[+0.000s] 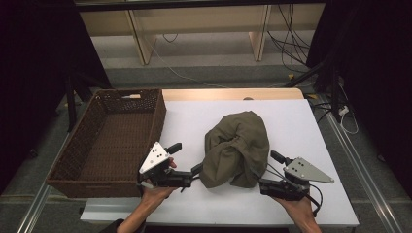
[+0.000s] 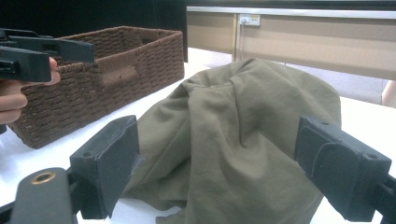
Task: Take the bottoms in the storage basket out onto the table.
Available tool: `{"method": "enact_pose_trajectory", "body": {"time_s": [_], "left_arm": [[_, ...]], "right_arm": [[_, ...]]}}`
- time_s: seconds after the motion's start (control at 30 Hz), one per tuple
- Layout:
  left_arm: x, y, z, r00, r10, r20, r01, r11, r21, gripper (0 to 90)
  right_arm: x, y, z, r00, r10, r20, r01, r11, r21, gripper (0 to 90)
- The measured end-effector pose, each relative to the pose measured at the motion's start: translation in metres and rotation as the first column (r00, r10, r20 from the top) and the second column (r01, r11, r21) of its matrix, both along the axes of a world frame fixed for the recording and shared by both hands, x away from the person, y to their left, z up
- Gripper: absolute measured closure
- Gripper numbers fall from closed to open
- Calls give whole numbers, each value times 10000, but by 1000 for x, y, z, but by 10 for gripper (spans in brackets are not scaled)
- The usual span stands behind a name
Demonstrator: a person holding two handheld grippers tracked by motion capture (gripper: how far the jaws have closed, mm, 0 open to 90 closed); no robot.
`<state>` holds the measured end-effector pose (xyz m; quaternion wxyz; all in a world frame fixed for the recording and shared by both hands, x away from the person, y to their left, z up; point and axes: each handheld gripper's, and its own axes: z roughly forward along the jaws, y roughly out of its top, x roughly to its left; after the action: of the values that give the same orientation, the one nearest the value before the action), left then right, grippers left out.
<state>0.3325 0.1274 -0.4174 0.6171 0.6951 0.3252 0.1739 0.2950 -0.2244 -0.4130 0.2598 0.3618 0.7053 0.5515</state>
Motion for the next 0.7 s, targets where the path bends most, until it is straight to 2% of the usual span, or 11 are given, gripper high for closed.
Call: {"method": "enact_pose_trajectory", "body": {"time_s": [0.27, 0.7], "left_arm": [[-2, -2, -2, 9999, -44, 125, 40, 9995, 321, 0], [1, 2, 0, 9998, 118, 169, -122, 9997, 194, 0]], "right_arm": [[0, 0, 0, 10000, 5, -2, -5, 10000, -42, 153], [0, 1, 0, 10000, 8, 19, -8, 10000, -50, 153]]}}
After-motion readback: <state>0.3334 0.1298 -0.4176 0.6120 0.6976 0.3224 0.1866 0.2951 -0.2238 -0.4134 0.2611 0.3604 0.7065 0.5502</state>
